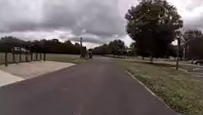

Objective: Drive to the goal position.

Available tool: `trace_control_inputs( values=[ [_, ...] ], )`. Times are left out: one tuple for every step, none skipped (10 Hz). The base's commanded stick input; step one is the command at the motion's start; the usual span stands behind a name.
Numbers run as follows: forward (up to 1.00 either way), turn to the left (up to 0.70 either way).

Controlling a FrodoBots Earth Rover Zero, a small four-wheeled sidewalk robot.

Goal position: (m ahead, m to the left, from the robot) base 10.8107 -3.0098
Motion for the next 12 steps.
trace_control_inputs(
  values=[
    [0.7,0.0],
    [0.7,0.0],
    [0.7,0.0],
    [0.7,0.0],
    [0.7,0.0],
    [0.7,0.0],
    [0.7,0.0],
    [0.7,0.0],
    [0.7,0.0],
    [0.7,0.0],
    [0.7,0.0],
    [0.7,0.0]
  ],
)
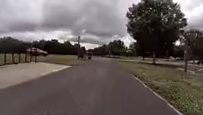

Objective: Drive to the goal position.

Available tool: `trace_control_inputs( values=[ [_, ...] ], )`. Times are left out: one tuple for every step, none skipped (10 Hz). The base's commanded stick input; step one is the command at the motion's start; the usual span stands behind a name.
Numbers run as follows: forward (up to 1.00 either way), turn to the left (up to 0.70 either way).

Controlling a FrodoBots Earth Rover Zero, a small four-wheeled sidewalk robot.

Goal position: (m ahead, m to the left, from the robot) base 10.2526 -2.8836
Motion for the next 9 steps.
trace_control_inputs(
  values=[
    [0.7,0.0],
    [0.7,0.0],
    [0.7,0.0],
    [0.7,0.0],
    [0.7,0.0],
    [0.7,-0.09],
    [0.7,-0.04],
    [0.7,0.0],
    [0.7,0.0]
  ],
)
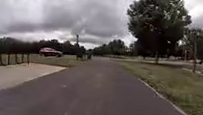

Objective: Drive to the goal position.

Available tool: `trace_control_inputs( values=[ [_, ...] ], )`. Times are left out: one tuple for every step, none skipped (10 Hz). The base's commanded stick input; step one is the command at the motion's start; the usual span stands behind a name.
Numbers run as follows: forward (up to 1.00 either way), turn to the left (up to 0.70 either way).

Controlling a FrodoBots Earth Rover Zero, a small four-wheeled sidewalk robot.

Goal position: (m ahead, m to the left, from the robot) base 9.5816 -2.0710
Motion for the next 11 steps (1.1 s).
trace_control_inputs(
  values=[
    [0.7,0.0],
    [0.7,0.0],
    [0.7,0.0],
    [0.7,0.0],
    [0.7,0.0],
    [0.7,0.0],
    [0.7,0.0],
    [0.7,0.0],
    [0.7,0.0],
    [0.7,0.0],
    [0.7,0.0]
  ],
)
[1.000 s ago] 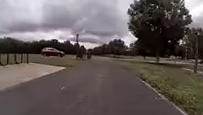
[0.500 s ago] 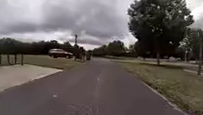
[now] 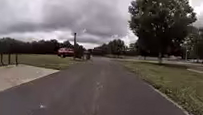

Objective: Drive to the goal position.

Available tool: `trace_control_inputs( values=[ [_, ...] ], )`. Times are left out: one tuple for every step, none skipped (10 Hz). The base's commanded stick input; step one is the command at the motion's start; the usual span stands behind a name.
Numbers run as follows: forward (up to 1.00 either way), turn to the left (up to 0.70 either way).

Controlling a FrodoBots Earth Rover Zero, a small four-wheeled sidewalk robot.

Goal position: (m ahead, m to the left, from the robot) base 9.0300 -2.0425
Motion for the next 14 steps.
trace_control_inputs(
  values=[
    [0.7,0.0],
    [0.7,0.0],
    [0.7,0.0],
    [0.7,0.0],
    [0.7,0.0],
    [0.7,0.0],
    [0.7,0.0],
    [0.7,0.0],
    [0.7,0.0],
    [0.7,0.0],
    [0.7,0.0],
    [0.7,-0.05],
    [0.7,-0.14],
    [0.7,-0.14]
  ],
)
